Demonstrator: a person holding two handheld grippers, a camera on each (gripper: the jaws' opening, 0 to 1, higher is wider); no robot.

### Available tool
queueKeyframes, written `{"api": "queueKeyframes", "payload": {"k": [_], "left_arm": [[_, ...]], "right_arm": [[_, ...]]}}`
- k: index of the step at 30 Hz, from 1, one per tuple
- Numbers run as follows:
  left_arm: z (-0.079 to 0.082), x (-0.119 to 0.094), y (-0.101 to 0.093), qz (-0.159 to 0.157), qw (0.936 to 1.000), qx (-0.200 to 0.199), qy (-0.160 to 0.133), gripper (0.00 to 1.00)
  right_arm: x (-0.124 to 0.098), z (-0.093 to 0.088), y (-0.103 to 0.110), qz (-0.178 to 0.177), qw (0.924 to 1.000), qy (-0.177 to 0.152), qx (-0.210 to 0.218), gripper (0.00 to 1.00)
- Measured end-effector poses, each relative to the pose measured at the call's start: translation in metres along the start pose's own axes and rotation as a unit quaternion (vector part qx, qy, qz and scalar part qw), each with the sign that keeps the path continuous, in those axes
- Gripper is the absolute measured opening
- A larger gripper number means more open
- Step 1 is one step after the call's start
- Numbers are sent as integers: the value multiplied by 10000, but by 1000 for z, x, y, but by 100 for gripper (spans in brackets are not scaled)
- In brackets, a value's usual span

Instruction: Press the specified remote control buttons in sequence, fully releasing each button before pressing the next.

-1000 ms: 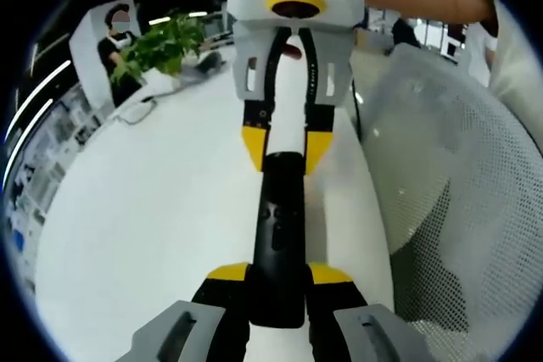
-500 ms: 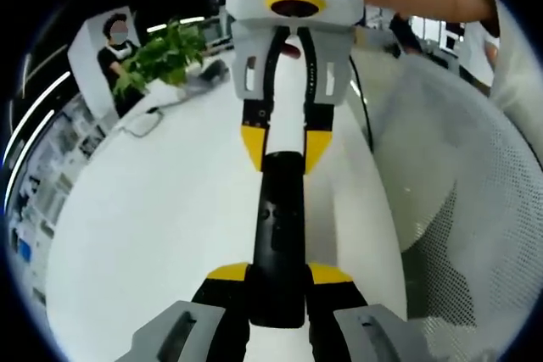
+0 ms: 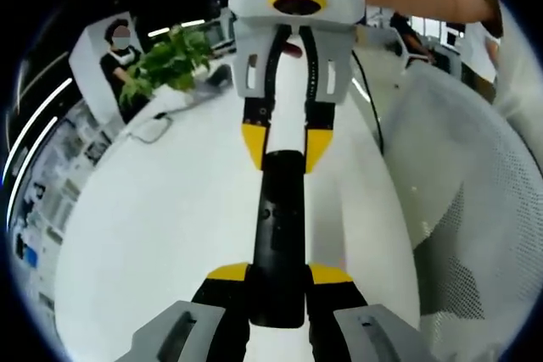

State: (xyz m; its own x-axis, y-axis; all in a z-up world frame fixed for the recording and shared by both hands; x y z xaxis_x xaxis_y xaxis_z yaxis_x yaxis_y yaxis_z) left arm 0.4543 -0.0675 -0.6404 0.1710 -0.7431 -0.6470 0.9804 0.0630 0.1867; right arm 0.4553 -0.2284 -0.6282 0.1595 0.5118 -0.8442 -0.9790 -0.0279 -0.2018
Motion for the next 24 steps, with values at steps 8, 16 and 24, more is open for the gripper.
{"api": "queueKeyframes", "payload": {"k": [8,16,24], "left_arm": [[3,-5,7,91,9999,40,-14,23],[4,-8,14,136,9999,86,-4,23],[6,-9,19,172,9998,123,-8,23]], "right_arm": [[-4,6,-9,-75,9999,-21,-67,20],[-5,9,-14,-123,9999,-7,-111,20],[-7,11,-18,-167,9998,-19,-120,20]]}}
Point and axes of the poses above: the point that each gripper's makers call its tool centre point, and the gripper's own axes: x roughly forward along the fingers, y roughly to its left, z roughly out of its top, the point moved 9 cm from there along -x, roughly backward along the fingers, and after that the axes turned 10 degrees about -y, right-handed, at the moved point
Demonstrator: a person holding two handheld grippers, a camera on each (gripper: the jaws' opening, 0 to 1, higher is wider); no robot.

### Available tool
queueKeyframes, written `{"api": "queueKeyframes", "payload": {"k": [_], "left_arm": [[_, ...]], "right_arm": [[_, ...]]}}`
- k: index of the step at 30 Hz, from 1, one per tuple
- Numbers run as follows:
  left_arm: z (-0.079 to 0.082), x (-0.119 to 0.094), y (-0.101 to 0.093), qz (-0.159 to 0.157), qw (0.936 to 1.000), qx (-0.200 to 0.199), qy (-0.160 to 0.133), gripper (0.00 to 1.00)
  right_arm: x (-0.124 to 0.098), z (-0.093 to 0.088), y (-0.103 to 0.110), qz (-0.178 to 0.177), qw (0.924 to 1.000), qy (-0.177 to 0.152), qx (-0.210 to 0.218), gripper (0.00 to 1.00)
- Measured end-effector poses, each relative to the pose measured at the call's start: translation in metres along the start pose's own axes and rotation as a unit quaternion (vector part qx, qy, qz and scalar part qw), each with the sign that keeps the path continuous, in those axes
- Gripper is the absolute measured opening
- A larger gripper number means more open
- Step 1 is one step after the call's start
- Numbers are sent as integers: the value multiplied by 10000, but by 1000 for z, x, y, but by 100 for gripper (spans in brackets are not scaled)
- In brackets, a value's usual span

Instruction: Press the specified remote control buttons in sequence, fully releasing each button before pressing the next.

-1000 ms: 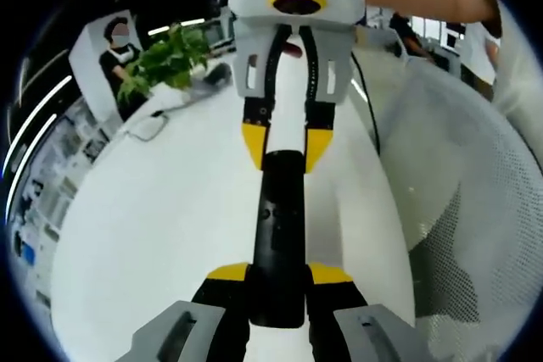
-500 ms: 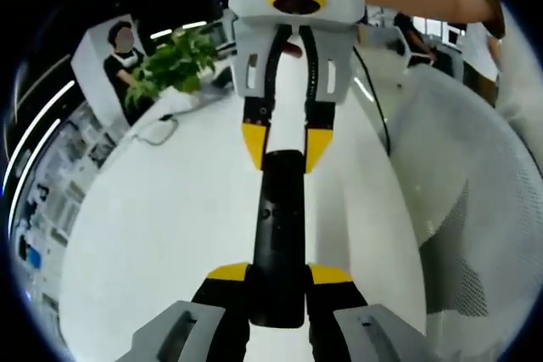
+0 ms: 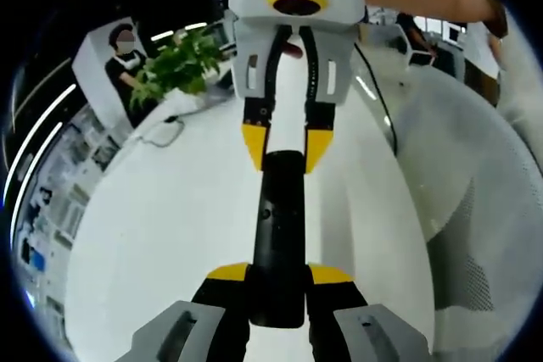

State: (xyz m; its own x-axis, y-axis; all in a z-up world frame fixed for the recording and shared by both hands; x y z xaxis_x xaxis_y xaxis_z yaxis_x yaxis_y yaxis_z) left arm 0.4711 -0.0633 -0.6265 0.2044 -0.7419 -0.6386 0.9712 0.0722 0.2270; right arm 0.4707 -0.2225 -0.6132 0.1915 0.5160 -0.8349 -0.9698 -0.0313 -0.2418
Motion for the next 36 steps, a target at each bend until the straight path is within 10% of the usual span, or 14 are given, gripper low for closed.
{"api": "queueKeyframes", "payload": {"k": [36], "left_arm": [[-14,18,50,11,10000,27,60,23]], "right_arm": [[19,-14,-47,-94,9999,-36,-47,20]]}}
Point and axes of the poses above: the point that each gripper's makers call its tool centre point, and the gripper's own axes: x roughly forward along the fingers, y roughly to its left, z roughly out of its top, the point moved 9 cm from there along -x, roughly backward along the fingers, and after that the axes turned 10 degrees about -y, right-handed, at the moved point
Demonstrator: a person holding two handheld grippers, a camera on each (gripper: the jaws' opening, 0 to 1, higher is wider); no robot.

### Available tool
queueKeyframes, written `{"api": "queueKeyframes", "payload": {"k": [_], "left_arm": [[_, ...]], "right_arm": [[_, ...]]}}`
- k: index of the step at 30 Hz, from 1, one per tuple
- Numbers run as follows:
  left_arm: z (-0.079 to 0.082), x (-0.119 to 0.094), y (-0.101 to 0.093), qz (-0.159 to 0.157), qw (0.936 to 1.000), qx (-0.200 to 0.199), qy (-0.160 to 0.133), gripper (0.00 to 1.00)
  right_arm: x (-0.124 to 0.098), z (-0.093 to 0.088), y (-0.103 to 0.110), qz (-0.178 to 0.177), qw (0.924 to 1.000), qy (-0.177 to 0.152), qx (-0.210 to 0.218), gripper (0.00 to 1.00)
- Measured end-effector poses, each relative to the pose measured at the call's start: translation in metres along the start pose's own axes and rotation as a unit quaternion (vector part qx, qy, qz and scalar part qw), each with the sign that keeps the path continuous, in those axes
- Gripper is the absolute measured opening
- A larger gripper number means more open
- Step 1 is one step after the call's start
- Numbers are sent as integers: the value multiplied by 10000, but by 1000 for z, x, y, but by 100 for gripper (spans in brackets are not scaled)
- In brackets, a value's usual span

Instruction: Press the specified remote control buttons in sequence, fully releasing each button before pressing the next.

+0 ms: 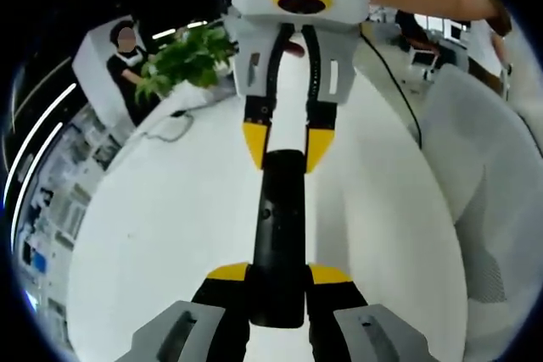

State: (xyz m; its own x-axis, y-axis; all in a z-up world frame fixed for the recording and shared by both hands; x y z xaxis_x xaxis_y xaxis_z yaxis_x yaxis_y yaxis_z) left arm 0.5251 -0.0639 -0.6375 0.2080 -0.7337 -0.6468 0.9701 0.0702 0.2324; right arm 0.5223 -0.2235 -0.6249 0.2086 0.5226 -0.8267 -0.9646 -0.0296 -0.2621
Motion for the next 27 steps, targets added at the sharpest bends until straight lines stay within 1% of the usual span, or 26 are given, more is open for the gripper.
{"api": "queueKeyframes", "payload": {"k": [12,19,27], "left_arm": [[-13,13,20,-40,10000,-72,37,23],[-21,23,32,-69,9999,-73,107,23],[-28,33,40,-87,9998,-118,156,23]], "right_arm": [[17,-10,-19,7,10000,-24,29,20],[29,-18,-29,25,10000,-26,33,20],[39,-26,-38,38,10000,-40,24,20]]}}
Point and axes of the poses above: the point that each gripper's makers call its tool centre point, and the gripper's own axes: x roughly forward along the fingers, y roughly to its left, z roughly out of its top, the point moved 9 cm from there along -x, roughly backward along the fingers, and after that the axes turned 10 degrees about -y, right-handed, at the moved point
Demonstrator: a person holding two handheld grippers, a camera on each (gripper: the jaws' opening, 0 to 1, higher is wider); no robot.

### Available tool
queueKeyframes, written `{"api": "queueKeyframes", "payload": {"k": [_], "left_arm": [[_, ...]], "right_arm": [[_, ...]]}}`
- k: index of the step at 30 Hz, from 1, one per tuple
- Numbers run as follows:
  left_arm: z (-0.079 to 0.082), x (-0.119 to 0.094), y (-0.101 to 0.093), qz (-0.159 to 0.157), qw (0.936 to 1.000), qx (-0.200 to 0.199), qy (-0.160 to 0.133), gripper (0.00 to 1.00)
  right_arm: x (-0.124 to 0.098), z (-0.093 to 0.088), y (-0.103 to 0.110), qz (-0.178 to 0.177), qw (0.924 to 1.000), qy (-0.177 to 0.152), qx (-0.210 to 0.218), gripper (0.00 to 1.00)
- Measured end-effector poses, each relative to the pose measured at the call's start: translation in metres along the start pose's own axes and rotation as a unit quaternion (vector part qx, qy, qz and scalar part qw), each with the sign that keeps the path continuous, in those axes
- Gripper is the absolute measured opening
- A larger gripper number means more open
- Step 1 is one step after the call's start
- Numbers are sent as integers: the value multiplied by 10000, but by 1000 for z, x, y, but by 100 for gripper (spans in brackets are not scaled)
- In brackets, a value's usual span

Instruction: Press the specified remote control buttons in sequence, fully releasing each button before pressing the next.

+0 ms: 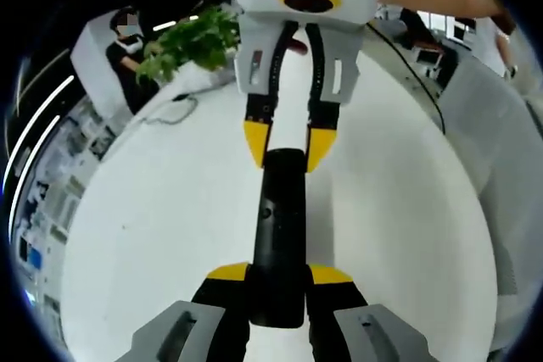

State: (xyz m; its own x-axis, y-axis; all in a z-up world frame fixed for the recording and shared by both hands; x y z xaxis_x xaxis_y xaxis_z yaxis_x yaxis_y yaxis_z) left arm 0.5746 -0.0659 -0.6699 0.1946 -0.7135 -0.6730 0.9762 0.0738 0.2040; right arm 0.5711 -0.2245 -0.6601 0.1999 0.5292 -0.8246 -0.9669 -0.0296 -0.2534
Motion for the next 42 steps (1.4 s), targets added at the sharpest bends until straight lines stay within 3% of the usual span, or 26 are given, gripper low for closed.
{"api": "queueKeyframes", "payload": {"k": [27,42], "left_arm": [[-20,32,15,-13,9998,-41,211,23],[-21,34,18,-35,9997,-62,253,23]], "right_arm": [[31,-23,-12,-45,9999,44,-101,20],[41,-27,-17,-47,9997,121,-213,20]]}}
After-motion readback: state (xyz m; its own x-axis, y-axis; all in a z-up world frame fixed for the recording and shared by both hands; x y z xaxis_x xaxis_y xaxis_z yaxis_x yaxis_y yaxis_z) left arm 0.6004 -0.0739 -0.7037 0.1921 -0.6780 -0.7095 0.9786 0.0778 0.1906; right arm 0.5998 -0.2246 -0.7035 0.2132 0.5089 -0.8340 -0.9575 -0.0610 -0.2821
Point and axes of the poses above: the point that each gripper's makers call its tool centre point, and the gripper's own axes: x roughly forward along the fingers, y roughly to its left, z roughly out of its top, the point moved 9 cm from there along -x, roughly backward along the fingers, and after that the axes turned 10 degrees about -y, right-handed, at the moved point
